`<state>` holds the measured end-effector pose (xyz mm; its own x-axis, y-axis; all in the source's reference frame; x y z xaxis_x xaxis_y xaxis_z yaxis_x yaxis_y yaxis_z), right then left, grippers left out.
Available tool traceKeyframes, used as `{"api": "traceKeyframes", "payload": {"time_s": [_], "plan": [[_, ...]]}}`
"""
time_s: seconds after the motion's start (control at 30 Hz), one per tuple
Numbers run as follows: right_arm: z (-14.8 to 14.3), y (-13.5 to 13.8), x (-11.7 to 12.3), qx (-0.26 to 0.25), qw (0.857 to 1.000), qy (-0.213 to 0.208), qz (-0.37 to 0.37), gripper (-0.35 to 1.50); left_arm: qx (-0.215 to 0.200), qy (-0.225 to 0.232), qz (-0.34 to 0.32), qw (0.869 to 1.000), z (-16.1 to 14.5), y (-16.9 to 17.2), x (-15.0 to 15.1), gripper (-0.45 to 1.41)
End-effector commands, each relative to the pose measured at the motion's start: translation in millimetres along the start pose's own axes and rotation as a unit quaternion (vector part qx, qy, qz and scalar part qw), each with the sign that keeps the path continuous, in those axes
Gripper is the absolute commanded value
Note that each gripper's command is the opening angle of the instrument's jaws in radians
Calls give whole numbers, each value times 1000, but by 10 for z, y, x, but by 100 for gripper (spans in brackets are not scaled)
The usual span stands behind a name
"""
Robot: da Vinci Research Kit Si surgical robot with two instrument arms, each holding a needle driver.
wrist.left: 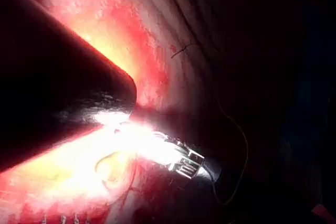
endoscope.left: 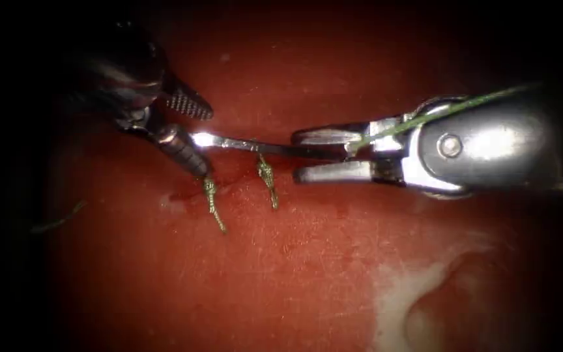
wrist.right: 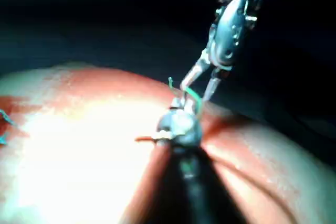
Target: Wound Closure
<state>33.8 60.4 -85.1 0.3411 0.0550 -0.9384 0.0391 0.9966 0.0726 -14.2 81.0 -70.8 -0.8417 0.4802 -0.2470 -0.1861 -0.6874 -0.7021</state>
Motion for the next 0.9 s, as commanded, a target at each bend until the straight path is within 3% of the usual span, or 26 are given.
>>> {"api": "traceKeyframes", "payload": {"time_s": [0.03, 0.43, 0.73, 0.9], "plan": [[11, -1, 4, 2, 1000, -1, -19, -35, 1, -10, -1, 1000, 6, -6, 6, 67], [23, -10, 15, 16, 998, -7, -65, -35, -5, -74, 17, 997, 28, -18, 29, 68], [27, -14, 19, 25, 995, -4, -92, -35, -35, -123, 49, 991, 31, -19, 4, 61], [33, -18, 24, 33, 995, 3, -99, -35, -34, -130, 56, 989, 36, -30, 8, 58]]}}
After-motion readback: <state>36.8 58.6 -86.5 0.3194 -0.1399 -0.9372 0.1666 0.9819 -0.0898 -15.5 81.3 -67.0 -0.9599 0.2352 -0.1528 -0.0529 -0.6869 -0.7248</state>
